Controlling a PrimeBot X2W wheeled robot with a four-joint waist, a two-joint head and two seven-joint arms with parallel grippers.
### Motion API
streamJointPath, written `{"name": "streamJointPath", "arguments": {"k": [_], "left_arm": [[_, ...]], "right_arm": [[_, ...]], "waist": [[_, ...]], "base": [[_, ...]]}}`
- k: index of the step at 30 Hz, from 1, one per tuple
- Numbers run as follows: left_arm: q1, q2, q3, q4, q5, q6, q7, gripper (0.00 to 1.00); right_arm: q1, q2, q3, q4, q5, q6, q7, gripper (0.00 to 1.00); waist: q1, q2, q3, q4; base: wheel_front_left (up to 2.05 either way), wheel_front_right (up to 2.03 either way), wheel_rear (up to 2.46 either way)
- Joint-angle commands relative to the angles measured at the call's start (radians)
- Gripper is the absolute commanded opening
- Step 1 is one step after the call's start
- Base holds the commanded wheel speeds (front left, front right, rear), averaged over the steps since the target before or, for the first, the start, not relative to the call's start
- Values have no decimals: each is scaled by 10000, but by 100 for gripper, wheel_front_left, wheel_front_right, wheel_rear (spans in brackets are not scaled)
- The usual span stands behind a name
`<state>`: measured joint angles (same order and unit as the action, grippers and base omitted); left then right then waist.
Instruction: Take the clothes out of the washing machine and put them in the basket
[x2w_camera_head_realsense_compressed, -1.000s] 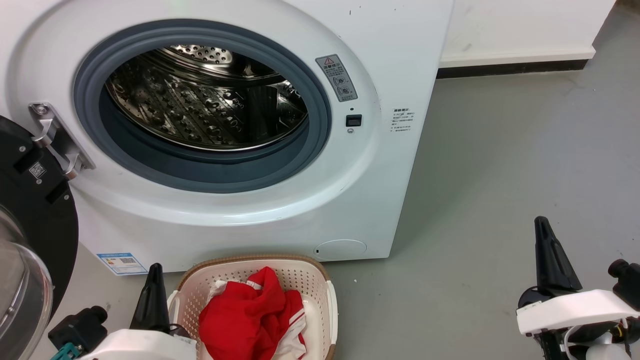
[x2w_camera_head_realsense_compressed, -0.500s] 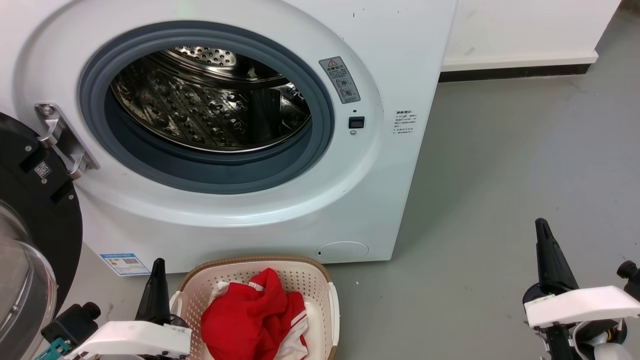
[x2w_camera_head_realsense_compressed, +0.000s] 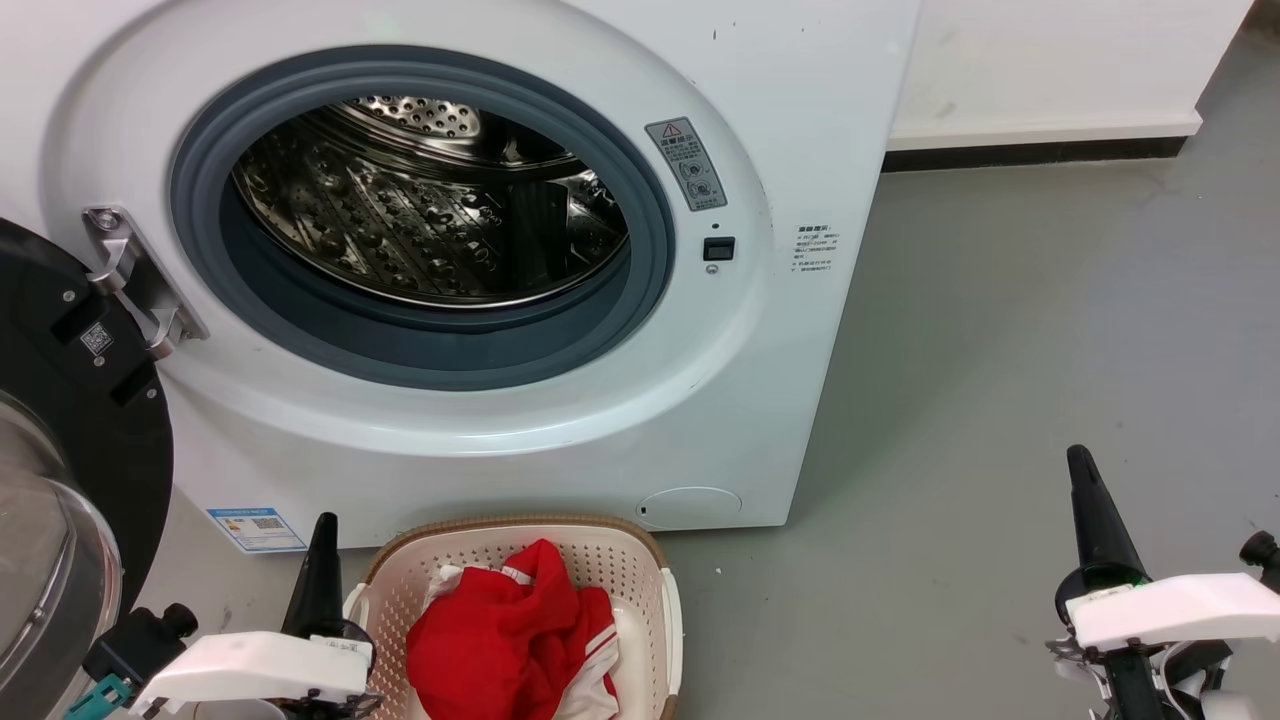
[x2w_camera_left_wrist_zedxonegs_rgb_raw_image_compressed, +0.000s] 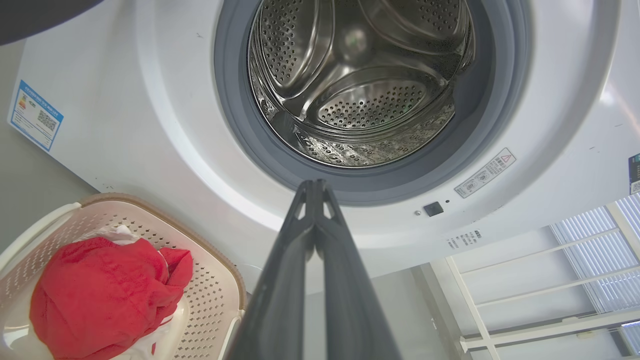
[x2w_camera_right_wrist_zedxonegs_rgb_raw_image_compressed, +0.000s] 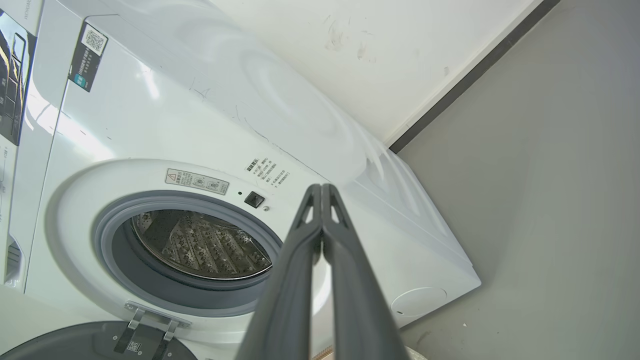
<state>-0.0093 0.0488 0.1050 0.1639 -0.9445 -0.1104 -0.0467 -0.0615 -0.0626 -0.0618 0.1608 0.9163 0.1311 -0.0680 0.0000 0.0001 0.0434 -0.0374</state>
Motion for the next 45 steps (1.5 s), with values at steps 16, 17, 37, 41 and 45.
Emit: {"name": "streamJointPath", "arguments": {"k": [16, 17, 37, 41, 45], "left_arm": [[-488, 18, 63, 185, -2044, -90, 501, 0], [-496, 18, 63, 199, -2149, -94, 526, 0], [-730, 19, 86, 466, -4081, -151, 990, 0], [-789, 19, 91, 513, -4427, -156, 1078, 0], [-840, 19, 94, 565, -4767, -167, 1163, 0]], "right_arm": [[-330, -81, -102, 189, 2215, -2, 506, 0], [-329, -81, -106, 202, 2324, -2, 523, 0], [-421, -65, -199, 478, 4373, -4, 1023, 0], [-442, -61, -219, 529, 4739, -4, 1112, 0], [-463, -55, -238, 570, 5100, -4, 1197, 0]], "waist": [[0, -1, -94, 87], [0, -1, -99, 93], [0, -1, -211, 197], [0, -1, -234, 217], [0, -1, -256, 238]], "base": [[0, 0, 0], [0, 0, 0], [0, 0, 0], [0, 0, 0], [0, 0, 0]]}}
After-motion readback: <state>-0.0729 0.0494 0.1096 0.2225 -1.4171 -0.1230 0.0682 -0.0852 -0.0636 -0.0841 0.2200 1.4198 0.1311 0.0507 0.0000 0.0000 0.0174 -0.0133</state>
